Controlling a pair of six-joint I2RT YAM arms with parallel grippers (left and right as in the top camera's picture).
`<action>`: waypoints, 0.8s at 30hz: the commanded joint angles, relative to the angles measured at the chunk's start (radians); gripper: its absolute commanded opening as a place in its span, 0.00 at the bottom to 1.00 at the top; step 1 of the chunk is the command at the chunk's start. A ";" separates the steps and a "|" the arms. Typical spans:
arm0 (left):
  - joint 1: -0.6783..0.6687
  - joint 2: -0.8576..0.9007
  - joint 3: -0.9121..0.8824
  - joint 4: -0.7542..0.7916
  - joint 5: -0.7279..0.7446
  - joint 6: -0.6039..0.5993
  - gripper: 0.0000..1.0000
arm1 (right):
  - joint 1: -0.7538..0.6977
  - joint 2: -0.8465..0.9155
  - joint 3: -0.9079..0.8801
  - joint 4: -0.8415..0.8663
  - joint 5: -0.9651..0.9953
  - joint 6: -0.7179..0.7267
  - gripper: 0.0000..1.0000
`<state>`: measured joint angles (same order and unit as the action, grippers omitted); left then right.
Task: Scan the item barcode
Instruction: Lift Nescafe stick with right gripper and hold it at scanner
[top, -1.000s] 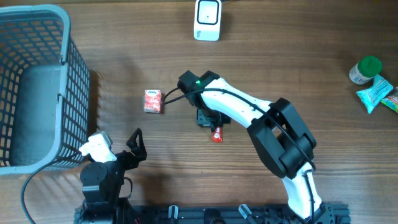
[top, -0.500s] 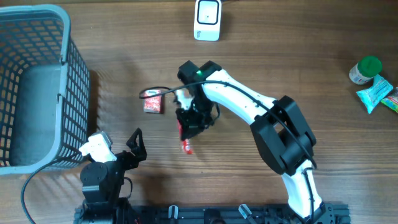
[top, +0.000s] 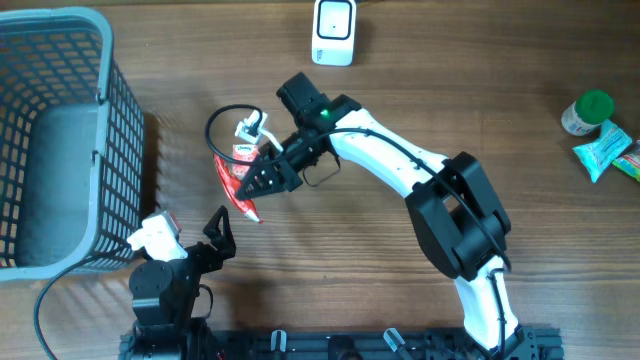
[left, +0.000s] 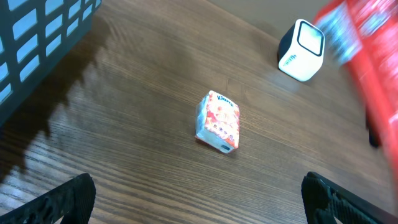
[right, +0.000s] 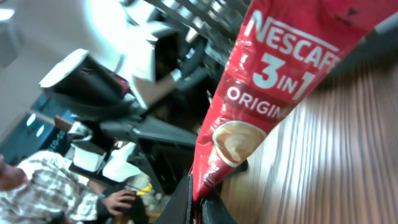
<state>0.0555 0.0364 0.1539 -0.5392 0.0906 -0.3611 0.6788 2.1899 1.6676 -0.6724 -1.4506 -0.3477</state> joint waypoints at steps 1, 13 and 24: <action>0.008 -0.003 -0.006 0.002 -0.013 0.010 1.00 | -0.019 -0.028 0.008 0.106 -0.173 -0.074 0.05; 0.008 -0.003 -0.006 0.002 -0.013 0.009 1.00 | -0.022 -0.028 0.008 0.491 -0.172 -0.316 0.05; 0.008 -0.003 -0.006 0.002 -0.013 0.009 1.00 | -0.020 -0.028 0.008 1.125 -0.064 -0.517 0.04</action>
<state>0.0555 0.0364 0.1539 -0.5388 0.0906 -0.3611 0.6563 2.1876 1.6638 0.3489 -1.5280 -0.7902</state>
